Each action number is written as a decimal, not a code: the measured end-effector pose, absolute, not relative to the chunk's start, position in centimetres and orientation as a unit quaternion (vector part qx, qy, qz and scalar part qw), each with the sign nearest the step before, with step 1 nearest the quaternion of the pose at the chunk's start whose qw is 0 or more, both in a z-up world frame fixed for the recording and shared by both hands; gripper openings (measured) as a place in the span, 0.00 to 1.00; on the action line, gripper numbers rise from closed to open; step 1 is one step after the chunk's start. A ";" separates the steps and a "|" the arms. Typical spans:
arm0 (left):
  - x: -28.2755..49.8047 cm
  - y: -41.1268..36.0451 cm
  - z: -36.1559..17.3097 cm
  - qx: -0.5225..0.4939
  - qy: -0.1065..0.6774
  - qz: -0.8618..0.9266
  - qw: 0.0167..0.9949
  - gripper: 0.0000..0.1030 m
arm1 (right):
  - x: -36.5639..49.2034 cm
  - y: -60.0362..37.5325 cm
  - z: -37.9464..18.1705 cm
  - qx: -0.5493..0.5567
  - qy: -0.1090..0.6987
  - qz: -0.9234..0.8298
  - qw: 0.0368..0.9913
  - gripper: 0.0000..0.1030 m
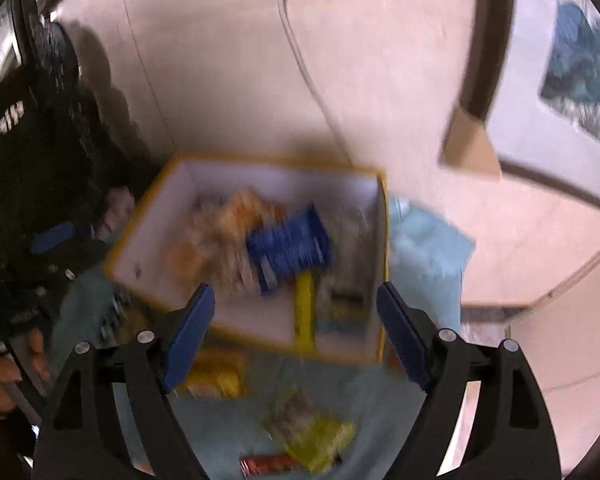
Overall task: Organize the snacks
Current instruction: 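Return both tools to the pile and reach toward the remaining packets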
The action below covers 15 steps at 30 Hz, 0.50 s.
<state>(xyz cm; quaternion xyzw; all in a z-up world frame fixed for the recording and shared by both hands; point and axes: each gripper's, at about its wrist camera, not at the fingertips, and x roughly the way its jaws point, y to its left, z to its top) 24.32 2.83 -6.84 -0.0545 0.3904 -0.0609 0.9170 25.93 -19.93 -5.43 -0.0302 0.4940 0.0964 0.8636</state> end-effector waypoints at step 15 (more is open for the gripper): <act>16.8 5.1 -17.9 0.029 0.465 -0.003 0.885 0.92 | 17.8 -18.8 -18.1 -0.159 0.564 0.071 0.807 0.93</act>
